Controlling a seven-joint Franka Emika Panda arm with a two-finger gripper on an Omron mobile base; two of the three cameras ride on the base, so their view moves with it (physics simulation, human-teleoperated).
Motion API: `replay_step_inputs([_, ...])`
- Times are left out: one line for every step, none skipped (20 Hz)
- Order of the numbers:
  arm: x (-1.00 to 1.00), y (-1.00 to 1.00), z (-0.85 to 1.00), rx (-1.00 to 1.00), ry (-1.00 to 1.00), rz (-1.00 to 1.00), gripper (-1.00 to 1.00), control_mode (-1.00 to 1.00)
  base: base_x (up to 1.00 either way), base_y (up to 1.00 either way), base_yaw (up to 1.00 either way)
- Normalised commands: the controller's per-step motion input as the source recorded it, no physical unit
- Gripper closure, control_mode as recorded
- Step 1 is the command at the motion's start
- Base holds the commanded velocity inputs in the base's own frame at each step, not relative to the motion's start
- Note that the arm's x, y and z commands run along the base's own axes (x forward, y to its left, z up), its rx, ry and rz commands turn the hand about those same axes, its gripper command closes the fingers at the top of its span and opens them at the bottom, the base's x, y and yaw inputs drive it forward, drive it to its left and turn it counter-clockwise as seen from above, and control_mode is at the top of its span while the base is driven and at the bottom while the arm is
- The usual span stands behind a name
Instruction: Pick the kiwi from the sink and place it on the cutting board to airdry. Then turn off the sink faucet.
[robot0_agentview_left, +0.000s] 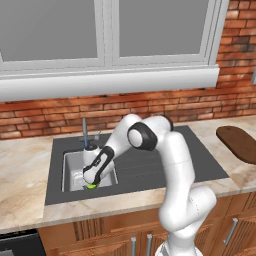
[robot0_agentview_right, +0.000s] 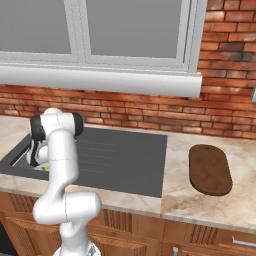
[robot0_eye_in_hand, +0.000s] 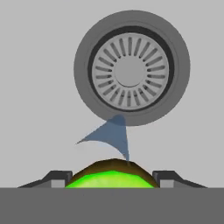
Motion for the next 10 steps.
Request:
replay_step_inputs([-0.21, 0.00, 0.33, 0.00, 0.00, 0.00, 1.00, -1.00, 0.00, 0.00, 0.00])
replay_step_inputs([-0.17, 0.00, 0.40, 0.00, 0.00, 0.00, 1.00, -1.00, 0.00, 0.00, 0.00])
replay_step_inputs([-0.17, -0.02, 0.46, 0.00, 0.00, 0.00, 1.00, -1.00, 0.00, 0.00, 0.00])
replay_step_inputs([-0.17, -0.03, 0.51, 0.00, 0.00, 0.00, 1.00, -1.00, 0.00, 0.00, 0.00])
replay_step_inputs([-0.16, -0.05, 0.56, 0.00, 0.00, 0.00, 1.00, -1.00, 0.00, 0.00, 0.00])
replay_step_inputs([-0.17, -0.11, 0.61, 0.00, 0.00, 0.00, 1.00, -1.00, 0.00, 0.00, 0.00])
replay_step_inputs([-0.19, -0.14, 0.64, 0.00, 0.00, 0.00, 1.00, -1.00, 0.00, 0.00, 0.00])
replay_step_inputs([-0.16, -0.15, 0.65, 0.00, 0.00, 0.00, 1.00, -1.00, 0.00, 0.00, 0.00])
replay_step_inputs([-0.17, -0.17, 0.70, 0.00, 0.00, 0.00, 1.00, -1.00, 0.00, 0.00, 0.00])
replay_step_inputs([-0.16, -0.20, 0.71, 0.00, 0.00, 0.00, 1.00, -1.00, 0.00, 0.00, 0.00])
